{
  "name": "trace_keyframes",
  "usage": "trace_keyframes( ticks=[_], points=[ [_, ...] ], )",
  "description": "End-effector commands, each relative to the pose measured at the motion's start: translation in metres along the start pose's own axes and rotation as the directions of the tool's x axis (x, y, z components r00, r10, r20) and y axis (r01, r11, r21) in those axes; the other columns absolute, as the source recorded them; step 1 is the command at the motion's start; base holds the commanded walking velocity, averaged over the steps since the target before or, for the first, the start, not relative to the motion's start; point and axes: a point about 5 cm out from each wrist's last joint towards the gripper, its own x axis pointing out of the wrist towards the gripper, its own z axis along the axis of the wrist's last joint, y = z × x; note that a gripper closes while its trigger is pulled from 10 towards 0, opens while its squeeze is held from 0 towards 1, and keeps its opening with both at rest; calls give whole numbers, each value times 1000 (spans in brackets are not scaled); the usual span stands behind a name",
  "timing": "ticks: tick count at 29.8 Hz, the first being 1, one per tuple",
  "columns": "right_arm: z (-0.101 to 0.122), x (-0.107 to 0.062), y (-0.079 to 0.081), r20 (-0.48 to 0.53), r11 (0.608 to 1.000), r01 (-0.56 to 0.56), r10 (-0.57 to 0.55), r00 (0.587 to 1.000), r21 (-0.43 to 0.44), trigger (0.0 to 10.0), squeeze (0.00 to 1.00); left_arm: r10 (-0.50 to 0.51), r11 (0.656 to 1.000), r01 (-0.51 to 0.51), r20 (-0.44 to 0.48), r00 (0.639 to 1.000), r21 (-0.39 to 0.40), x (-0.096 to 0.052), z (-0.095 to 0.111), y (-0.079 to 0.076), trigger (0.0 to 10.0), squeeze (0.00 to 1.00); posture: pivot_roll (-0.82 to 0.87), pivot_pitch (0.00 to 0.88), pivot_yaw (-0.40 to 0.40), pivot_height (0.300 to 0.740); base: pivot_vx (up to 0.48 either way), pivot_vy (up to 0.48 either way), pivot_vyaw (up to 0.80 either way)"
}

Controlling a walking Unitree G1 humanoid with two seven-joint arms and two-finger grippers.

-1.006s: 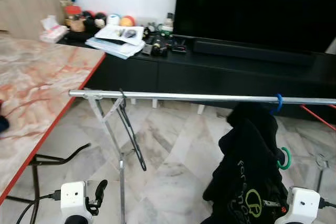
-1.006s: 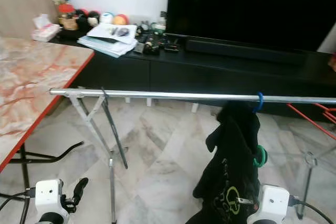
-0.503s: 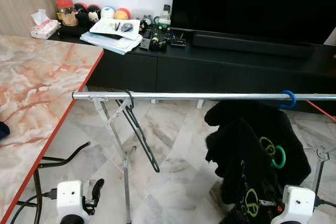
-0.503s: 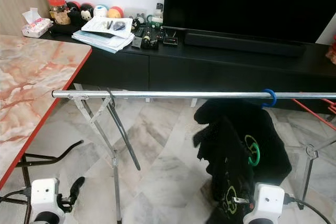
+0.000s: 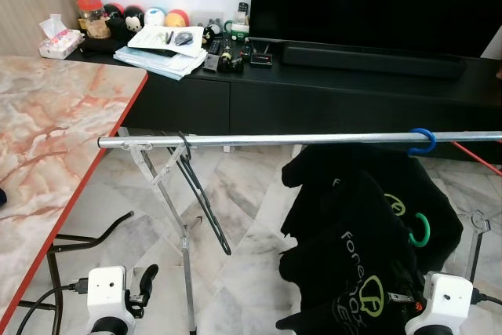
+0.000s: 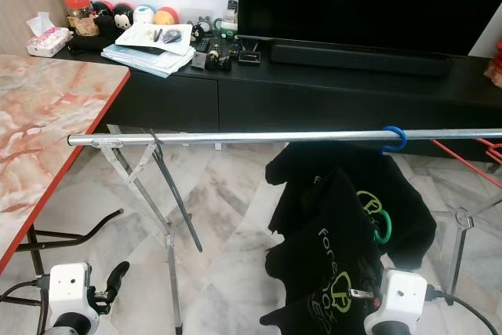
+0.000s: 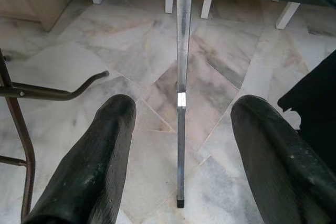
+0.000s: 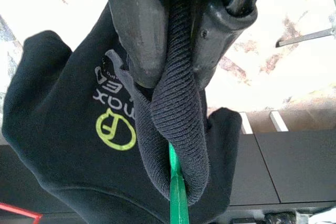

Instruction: Hang hanger

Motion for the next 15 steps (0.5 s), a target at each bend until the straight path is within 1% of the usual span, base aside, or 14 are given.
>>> trace_keyframes(
  ticks=[1,7,9,13,15],
  points=[
    [13,0,-4,65,1000,26,-26,998,2,10000,0,-3,1000,3,-13,1000,4,-1,0,2,10000,0,2,133,2,740,0,0,0],
    [11,-1,-4,60,999,35,-36,998,14,10000,0,-2,1000,2,-16,1000,9,0,1,5,10000,0,13,134,12,740,0,0,0],
    [11,-1,-4,60,999,35,-36,998,12,10000,0,0,1000,0,-15,1000,12,0,2,6,10000,0,16,138,13,740,0,0,-463],
    [12,0,-4,59,999,32,-32,998,7,10000,0,4,1000,-4,-15,1000,12,0,3,8,10000,0,17,138,11,740,0,0,-800],
    [12,1,-4,69,999,33,-33,997,1,10000,0,5,1000,-5,-21,1000,10,-2,0,8,10000,0,19,131,8,740,0,0,-219]
  ],
)
